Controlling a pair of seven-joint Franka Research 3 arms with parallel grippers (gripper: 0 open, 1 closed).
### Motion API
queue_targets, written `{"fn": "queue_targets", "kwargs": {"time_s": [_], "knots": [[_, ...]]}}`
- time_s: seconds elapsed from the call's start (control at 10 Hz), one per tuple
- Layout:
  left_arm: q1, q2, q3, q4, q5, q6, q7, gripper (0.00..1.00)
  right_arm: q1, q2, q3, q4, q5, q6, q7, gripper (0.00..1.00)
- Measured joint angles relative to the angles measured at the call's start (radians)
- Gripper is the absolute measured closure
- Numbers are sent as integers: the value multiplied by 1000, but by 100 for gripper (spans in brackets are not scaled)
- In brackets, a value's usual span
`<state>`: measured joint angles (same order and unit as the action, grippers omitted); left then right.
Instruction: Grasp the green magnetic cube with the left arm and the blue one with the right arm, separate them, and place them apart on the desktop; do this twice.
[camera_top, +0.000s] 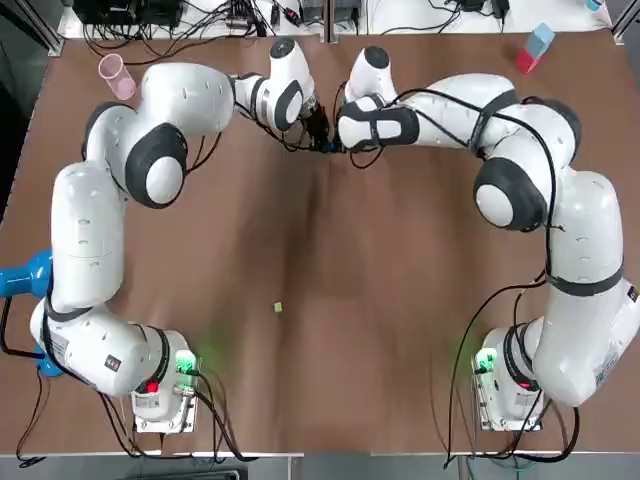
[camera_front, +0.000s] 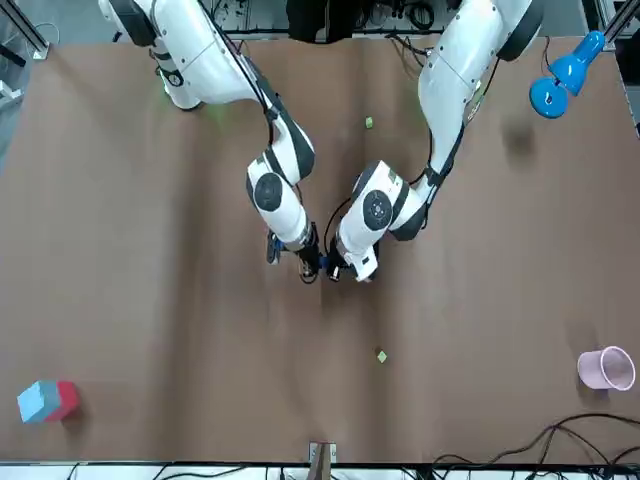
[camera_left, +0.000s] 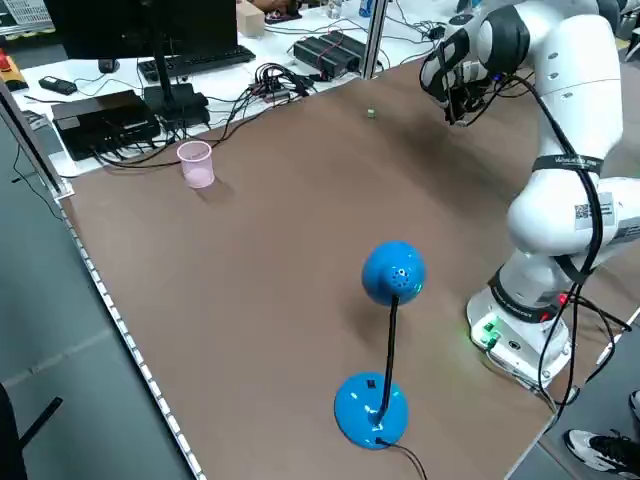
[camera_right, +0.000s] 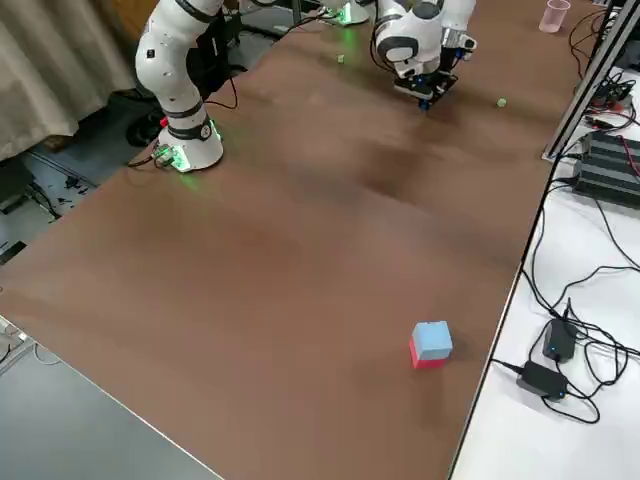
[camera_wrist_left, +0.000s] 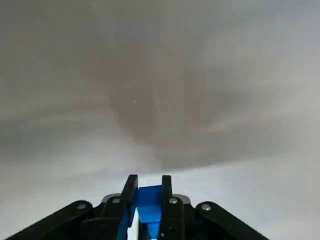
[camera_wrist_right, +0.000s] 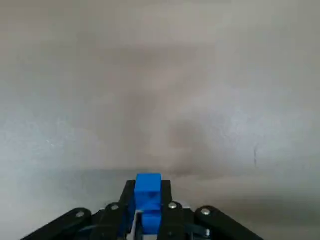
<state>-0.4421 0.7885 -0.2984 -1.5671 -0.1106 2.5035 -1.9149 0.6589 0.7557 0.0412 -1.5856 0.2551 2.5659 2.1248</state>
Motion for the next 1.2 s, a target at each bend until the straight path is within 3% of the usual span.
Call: {"fn": "queue_targets", "kwargs": {"time_s": [0.2, 0.4, 0.7, 1.2], "knots": [[0, 0, 0, 0, 0, 0, 0, 77, -9, -3, -23, -2, 0, -16, -37, 76], [0, 0, 0, -1, 0, -1, 0, 77, -15, -45, -39, -52, -1, -44, -138, 76], [-10, 0, -1, -8, 0, -2, 0, 77, -29, -182, -43, -201, -1, -54, -334, 76], [-87, 1, -11, -4, -54, 1, 0, 77, 4, -463, -30, -551, -1, -68, -703, 76]]}}
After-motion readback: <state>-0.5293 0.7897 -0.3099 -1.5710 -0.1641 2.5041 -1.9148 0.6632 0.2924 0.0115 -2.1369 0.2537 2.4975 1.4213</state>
